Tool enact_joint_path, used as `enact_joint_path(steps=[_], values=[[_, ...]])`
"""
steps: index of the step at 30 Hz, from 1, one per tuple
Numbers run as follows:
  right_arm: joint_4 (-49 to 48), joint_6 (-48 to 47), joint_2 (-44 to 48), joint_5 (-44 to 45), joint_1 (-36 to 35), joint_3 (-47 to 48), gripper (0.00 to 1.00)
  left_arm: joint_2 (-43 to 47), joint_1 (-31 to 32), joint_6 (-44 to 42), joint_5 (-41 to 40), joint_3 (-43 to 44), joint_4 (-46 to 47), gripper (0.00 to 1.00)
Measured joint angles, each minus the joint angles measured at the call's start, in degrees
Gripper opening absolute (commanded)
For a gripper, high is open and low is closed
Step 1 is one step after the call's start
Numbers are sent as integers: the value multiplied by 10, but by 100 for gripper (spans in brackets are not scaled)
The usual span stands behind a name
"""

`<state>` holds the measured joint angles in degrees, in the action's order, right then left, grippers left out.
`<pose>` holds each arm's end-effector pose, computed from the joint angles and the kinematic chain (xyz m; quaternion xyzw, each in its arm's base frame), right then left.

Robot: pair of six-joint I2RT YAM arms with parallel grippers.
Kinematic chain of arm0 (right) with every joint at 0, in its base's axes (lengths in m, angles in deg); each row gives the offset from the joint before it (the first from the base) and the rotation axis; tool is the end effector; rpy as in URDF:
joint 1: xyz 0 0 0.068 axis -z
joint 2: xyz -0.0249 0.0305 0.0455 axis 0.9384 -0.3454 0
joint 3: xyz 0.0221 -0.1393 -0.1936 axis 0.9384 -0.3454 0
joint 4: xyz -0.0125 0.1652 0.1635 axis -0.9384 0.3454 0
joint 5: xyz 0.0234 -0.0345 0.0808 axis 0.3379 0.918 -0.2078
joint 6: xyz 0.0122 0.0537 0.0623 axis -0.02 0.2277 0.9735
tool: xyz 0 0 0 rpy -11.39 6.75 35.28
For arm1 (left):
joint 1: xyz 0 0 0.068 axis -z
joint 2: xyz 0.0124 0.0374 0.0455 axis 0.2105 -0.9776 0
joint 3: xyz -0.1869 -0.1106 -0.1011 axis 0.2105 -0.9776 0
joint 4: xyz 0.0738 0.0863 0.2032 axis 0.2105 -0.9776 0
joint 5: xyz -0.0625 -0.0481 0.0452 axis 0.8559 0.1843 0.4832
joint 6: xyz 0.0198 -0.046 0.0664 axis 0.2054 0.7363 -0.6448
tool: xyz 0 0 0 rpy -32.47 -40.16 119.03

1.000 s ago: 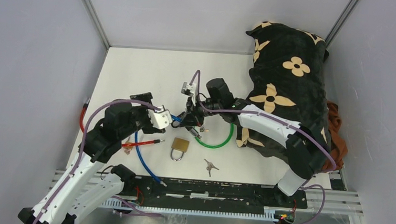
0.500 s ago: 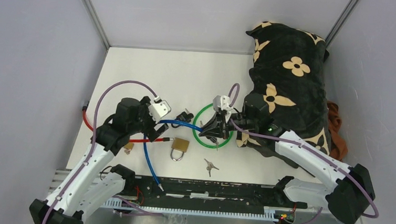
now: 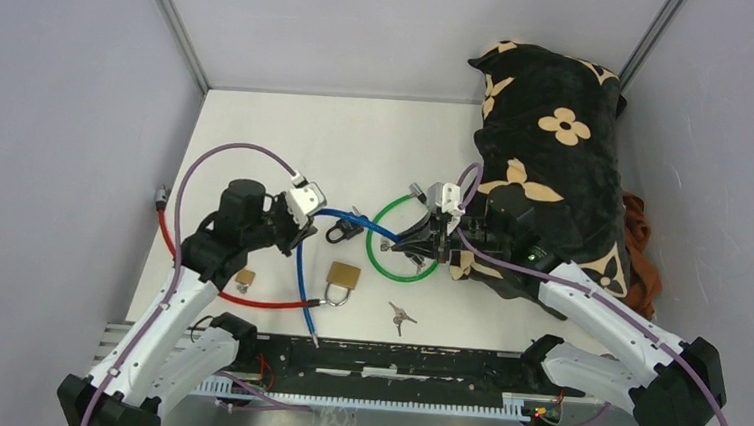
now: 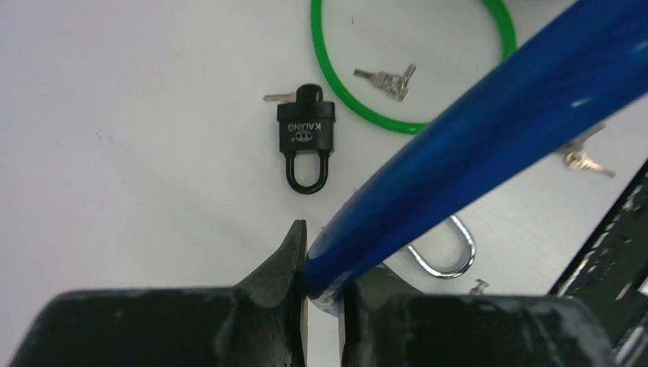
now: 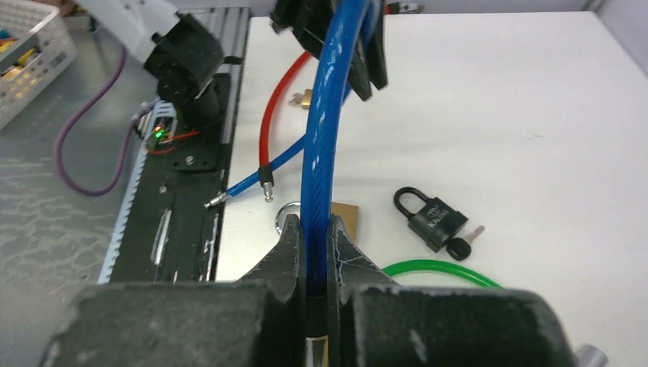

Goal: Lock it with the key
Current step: Pick up the lock from the center of the board.

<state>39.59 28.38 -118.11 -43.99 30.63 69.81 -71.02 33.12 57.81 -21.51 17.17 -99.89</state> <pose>0.1581 0.2000 0.2888 -0.5162 0.5377 0.4741 0.4686 0.1691 -0.0926 0.2413 0.4212 0.7676 -0.1441 0.4611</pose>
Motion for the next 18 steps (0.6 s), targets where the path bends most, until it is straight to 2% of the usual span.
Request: enact_joint_path(steps=[4, 7, 13, 18], values=[[-38, 24, 18, 67, -12, -19, 0, 0, -3, 63, 30, 78, -12, 2], [-101, 46, 38, 134, -42, -40, 0, 1, -3, 111, 47, 146, -8, 2], [-212, 88, 20, 186, -76, -68, 22, 10, -3, 144, 69, 190, -13, 2], [-228, 93, -7, 191, -76, -72, 39, -4, -2, 100, 59, 207, -32, 2]])
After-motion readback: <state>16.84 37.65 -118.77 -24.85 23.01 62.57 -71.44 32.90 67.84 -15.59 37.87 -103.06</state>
